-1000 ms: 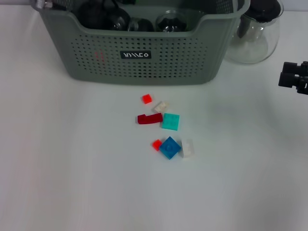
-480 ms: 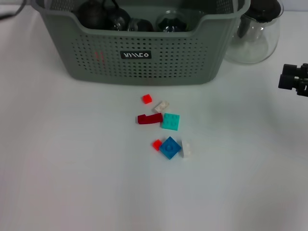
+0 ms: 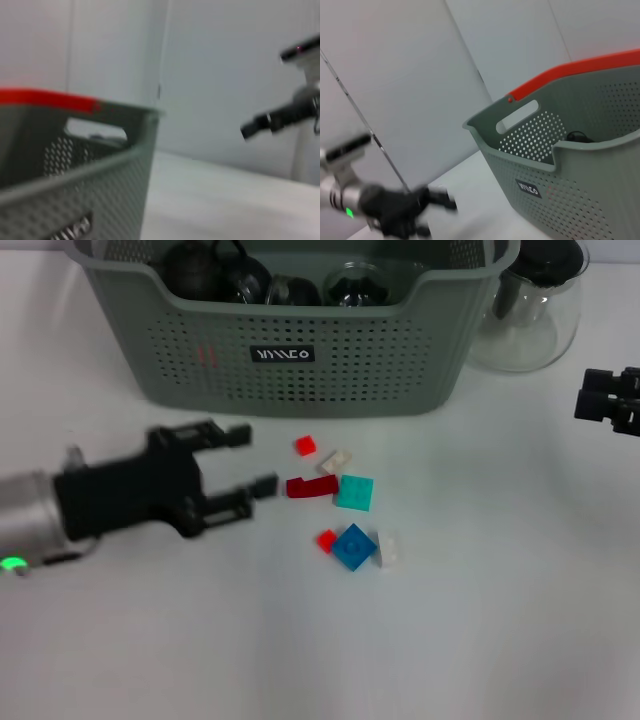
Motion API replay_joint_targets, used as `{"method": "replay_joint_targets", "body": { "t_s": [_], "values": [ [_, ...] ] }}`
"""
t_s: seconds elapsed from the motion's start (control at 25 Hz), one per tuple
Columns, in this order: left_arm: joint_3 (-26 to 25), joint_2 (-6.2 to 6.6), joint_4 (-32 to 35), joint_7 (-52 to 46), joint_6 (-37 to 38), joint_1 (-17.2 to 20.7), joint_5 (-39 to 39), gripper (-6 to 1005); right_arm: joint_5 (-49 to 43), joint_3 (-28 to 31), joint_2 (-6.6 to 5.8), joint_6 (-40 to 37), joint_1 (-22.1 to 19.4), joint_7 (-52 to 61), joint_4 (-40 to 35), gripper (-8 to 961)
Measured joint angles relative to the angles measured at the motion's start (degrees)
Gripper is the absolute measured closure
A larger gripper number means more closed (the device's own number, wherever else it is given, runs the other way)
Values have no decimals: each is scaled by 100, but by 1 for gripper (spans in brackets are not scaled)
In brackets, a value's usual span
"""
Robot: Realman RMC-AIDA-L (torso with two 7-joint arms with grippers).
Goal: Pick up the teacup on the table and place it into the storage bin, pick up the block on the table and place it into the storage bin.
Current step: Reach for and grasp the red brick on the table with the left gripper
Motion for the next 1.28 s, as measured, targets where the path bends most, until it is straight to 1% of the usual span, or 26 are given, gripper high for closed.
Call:
{"method": "replay_joint_targets", "body": {
  "t_s": [0.12,0.28,0.36,0.52,0.76,1.28],
  "values": [
    [217,6,-746,688,-610,-87,71,341,0,-2,-2,1,7,4,0,446],
    [423,-14,-1311,997,-1394,-349,76,404,0,-4,-7,1,14,25,0,447],
    [427,-14,-1509,1017,-1740,-492,73,442,0,-3,-8,1,15,26,0,447],
    [457,-21,-1799,1083,-2425,-720,103,454,-4,-2,-9,0,12,27,0,447],
    [451,-34,-1972,1462,-2604,-821,9,460,-8,-1,-9,1,13,28,0,447],
    [460,-56,-2173,1580,-3058,-914,11,459,-9,-1,0,7,15,28,0,446]
  ]
}}
